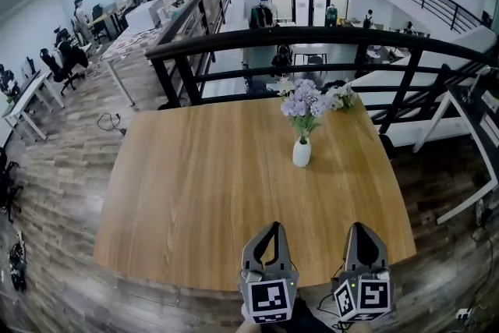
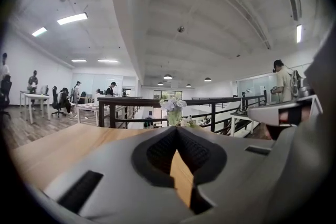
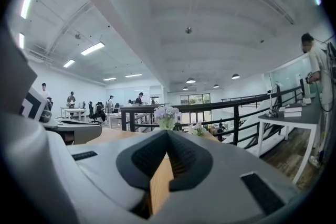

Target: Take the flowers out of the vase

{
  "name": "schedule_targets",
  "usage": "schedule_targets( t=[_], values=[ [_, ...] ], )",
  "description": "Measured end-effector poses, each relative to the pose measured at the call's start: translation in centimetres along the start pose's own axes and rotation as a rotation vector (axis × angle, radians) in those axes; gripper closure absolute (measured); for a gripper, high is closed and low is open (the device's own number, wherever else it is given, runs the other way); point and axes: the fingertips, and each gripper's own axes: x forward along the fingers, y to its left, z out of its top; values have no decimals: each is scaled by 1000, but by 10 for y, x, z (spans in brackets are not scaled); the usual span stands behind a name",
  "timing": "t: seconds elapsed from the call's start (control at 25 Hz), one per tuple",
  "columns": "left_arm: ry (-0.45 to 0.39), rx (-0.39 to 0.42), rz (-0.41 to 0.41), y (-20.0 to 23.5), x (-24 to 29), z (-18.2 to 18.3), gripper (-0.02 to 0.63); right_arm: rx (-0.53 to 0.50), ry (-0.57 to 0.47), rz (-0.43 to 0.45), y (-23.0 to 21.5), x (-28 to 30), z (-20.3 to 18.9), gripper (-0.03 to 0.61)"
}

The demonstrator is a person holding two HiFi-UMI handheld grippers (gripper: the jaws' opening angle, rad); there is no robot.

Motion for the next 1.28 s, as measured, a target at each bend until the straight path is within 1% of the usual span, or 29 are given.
schedule_targets(
  t=[0.12,0.32,0.52,0.72,0.92,1.04,1.08,1.12,1.28],
  values=[
    [17,-14,15,-3,19,1,586,-8,2,22,-9,18,3,577],
    [8,-7,45,-6,45,2,586,-3,8,63,-19,45,2,577],
    [22,-7,71,-2,55,0,586,26,17,100,-18,63,-6,577],
    [37,-4,100,9,56,-2,586,30,36,132,-9,78,-9,577],
    [47,0,111,22,62,-7,586,29,52,141,0,94,-14,577],
    [64,-7,107,30,73,-8,586,34,64,133,3,110,-15,577],
    [68,-9,105,32,78,-8,586,34,68,130,3,117,-16,565],
    [65,-4,102,35,83,-8,586,34,71,129,4,123,-16,556],
    [53,3,94,49,100,-6,586,47,81,133,10,145,-14,557]
  ],
)
